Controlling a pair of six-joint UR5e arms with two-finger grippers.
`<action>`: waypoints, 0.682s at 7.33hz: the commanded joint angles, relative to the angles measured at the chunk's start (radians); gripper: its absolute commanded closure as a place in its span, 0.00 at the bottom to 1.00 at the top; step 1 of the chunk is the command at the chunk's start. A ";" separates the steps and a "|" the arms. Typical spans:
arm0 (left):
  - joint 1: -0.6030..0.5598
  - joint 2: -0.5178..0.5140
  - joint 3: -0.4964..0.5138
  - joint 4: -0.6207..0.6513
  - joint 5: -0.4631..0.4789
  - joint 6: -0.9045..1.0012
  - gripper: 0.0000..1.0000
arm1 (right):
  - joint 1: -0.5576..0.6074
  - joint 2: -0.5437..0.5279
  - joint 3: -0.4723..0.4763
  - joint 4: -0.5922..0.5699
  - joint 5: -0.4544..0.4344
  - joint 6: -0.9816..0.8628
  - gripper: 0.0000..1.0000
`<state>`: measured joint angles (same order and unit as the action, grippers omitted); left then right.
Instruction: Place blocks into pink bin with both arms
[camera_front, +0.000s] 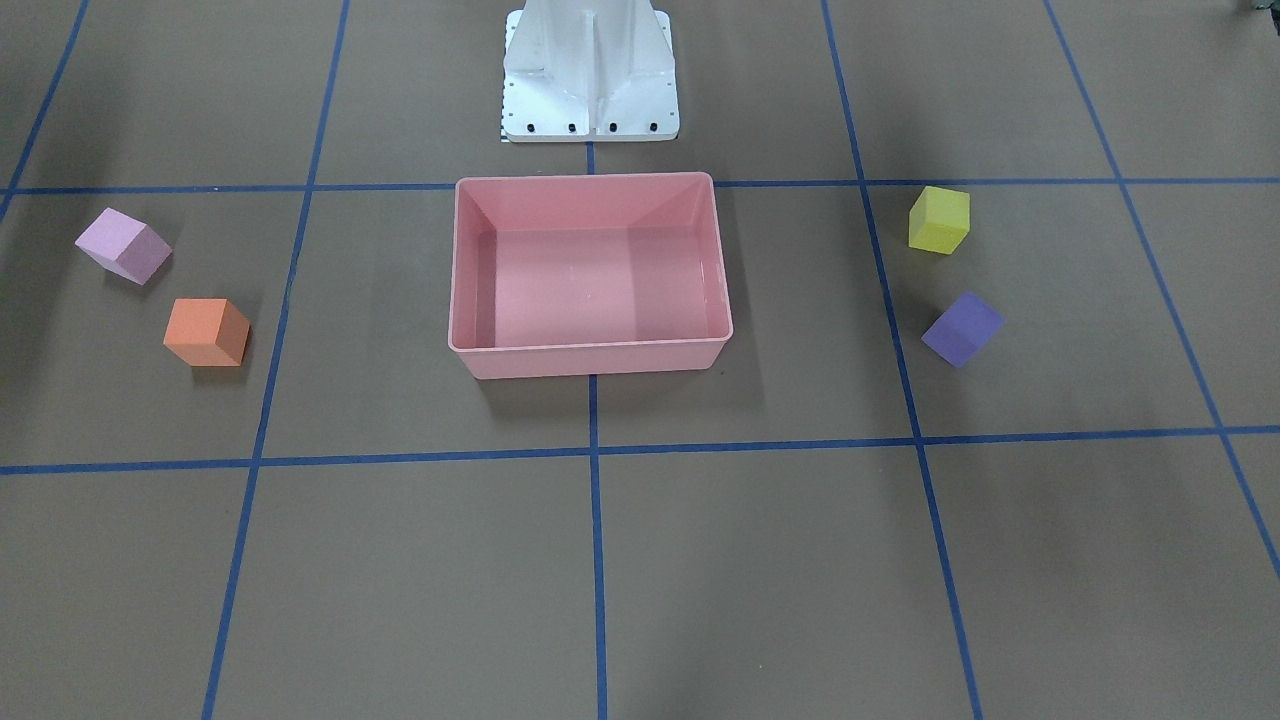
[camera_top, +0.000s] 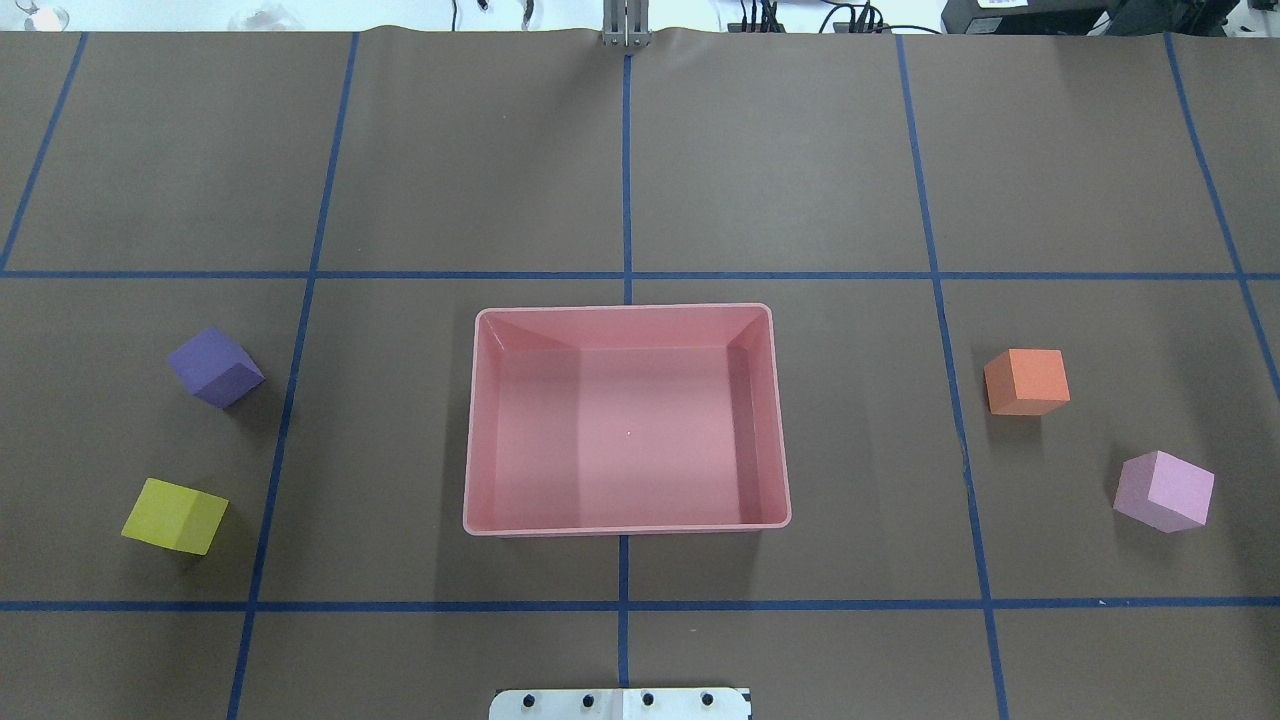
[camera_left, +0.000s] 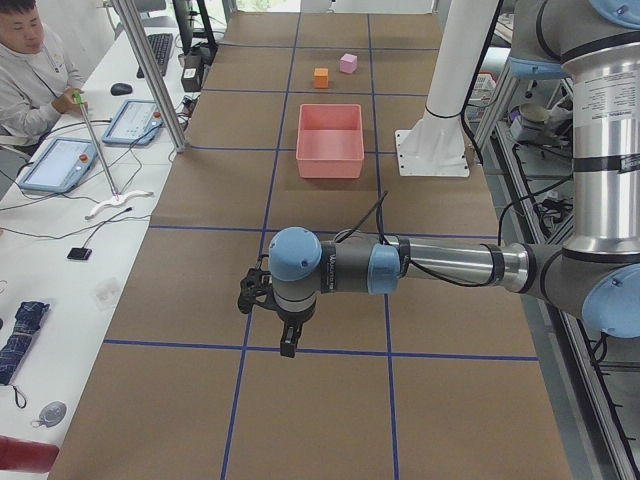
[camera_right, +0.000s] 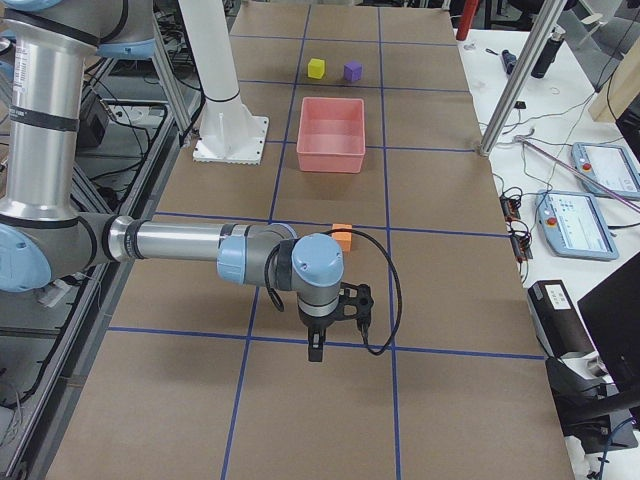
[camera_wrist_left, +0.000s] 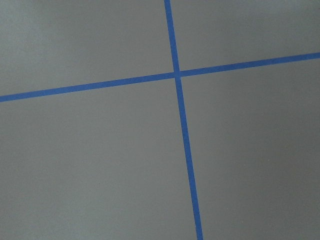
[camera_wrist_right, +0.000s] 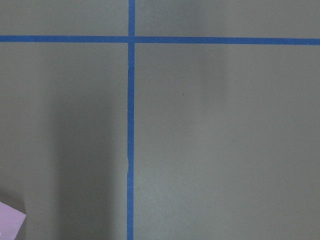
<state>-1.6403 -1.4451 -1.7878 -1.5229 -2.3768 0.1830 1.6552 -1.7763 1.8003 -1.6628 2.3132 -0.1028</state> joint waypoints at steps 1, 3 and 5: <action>0.003 -0.006 -0.013 -0.023 -0.005 0.000 0.00 | 0.000 0.000 0.001 0.000 0.002 0.002 0.00; 0.046 -0.053 0.036 -0.152 -0.012 -0.022 0.00 | 0.000 0.000 0.001 0.000 0.002 0.000 0.00; 0.091 -0.055 0.042 -0.237 -0.015 -0.017 0.00 | 0.000 0.000 0.001 0.000 0.002 0.000 0.00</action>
<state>-1.5862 -1.4942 -1.7543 -1.6909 -2.3899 0.1660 1.6551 -1.7763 1.8005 -1.6628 2.3147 -0.1026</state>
